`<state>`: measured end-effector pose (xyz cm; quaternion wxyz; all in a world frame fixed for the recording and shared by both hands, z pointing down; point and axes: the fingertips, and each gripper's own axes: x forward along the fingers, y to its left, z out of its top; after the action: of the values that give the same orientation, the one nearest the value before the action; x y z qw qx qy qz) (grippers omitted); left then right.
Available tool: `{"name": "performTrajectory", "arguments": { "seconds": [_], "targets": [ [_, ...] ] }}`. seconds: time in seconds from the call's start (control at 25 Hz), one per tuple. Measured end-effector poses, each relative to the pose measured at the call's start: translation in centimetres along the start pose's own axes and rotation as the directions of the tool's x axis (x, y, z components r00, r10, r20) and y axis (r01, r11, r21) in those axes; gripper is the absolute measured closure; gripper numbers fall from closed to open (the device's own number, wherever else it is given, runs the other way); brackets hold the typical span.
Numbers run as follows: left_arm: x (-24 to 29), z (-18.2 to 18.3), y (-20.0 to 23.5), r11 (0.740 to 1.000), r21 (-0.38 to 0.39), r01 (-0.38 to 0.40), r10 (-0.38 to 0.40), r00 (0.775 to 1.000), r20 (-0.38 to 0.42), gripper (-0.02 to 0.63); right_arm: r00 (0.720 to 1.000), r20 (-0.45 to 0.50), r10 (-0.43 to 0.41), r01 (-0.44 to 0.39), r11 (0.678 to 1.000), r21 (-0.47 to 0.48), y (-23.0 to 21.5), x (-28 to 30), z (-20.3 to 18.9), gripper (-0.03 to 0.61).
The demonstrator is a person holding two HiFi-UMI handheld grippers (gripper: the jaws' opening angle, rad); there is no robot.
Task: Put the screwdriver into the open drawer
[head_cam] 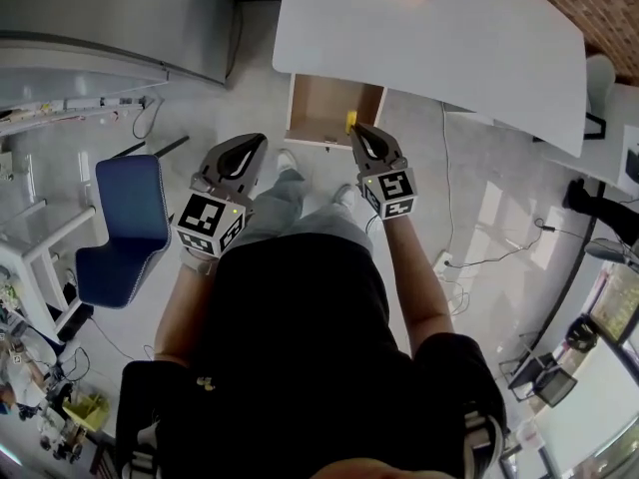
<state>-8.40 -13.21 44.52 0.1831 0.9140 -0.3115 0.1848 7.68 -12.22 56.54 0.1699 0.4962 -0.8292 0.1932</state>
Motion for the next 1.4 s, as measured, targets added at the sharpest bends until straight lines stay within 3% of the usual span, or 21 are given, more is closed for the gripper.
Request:
{"name": "performTrajectory", "arguments": {
  "seconds": [0.36, 0.68, 1.08, 1.4],
  "targets": [
    [2.0, -5.6, 4.5, 0.997, -0.08, 0.001, -0.01, 0.994, -0.105, 0.606, 0.988, -0.156, 0.002, 0.003, 1.0, 0.029, -0.3, 9.3, -8.0, 0.548],
    [2.0, -10.2, 7.1, 0.991, -0.132, -0.03, 0.005, 0.983, -0.186, 0.606, 0.971, -0.24, 0.006, 0.004, 0.999, 0.041, -0.8, 16.1, -13.4, 0.548],
    [1.6, -14.3, 8.6, 0.974, -0.193, -0.118, 0.076, 0.974, -0.212, 0.606, 0.942, -0.332, 0.053, -0.022, 0.995, 0.096, -1.5, 22.0, -19.1, 0.548],
    [1.6, -17.0, 7.9, 0.963, -0.232, -0.134, 0.076, 0.967, -0.243, 0.606, 0.919, -0.391, 0.048, 0.015, 0.988, 0.157, -2.2, 24.5, -23.5, 0.548]
  ]
}}
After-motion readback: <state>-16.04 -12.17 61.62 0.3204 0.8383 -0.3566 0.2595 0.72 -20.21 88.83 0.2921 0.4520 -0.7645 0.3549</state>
